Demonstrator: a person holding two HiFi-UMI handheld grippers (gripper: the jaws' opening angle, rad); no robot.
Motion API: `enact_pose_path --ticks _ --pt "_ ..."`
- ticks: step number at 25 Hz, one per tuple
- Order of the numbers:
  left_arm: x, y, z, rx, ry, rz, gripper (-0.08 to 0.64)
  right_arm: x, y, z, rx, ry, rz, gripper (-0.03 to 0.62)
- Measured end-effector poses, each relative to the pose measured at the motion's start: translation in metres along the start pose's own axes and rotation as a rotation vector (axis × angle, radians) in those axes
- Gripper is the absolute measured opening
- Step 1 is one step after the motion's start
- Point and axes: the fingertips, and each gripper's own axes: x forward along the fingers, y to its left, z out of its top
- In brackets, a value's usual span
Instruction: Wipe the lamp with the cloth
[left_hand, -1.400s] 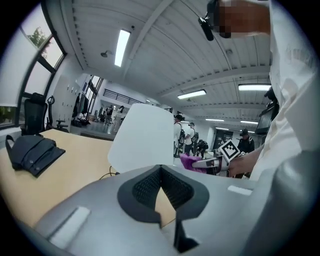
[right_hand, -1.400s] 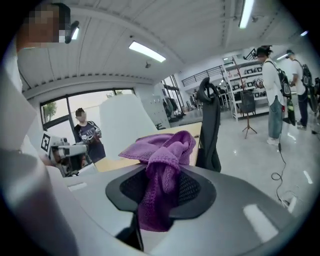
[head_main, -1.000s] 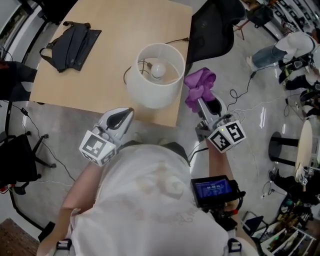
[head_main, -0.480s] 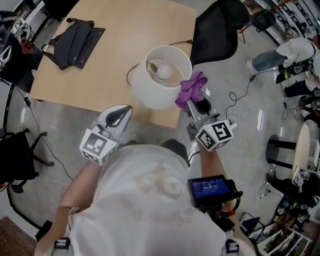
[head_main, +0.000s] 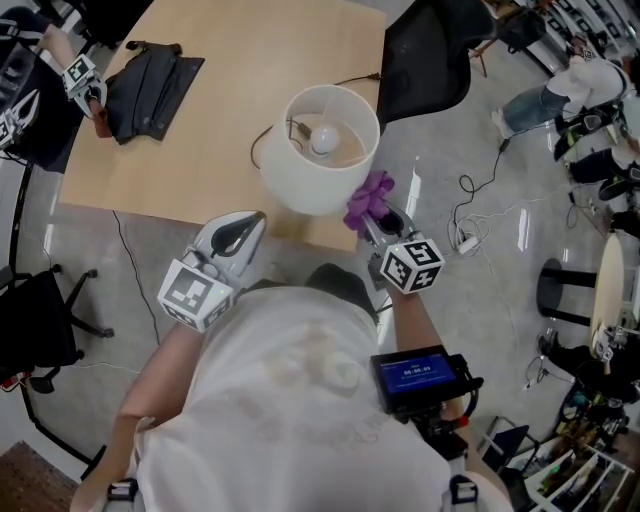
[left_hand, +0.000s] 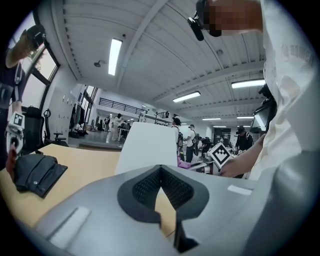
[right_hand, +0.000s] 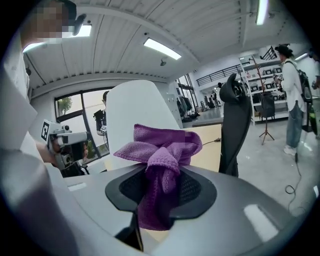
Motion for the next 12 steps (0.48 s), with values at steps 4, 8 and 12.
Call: enact_pose_path --ticks 4,8,12 --pt "-0.002 -0.001 -0.007 0.000 0.029 -0.009 0.001 -0.011 -0.009 0.002 0.021 -0.014 -0.047 0.147" --pt "0.003 0.002 0.002 -0.019 -0.002 0.016 0.000 -0.033 -0.025 0.029 0.059 -0.099 -0.067 0.147" --pt "0.004 0.004 0.009 -0.008 -0.014 0.048 0.000 -0.044 -0.028 0.077 0.046 -0.195 -0.039 0.147"
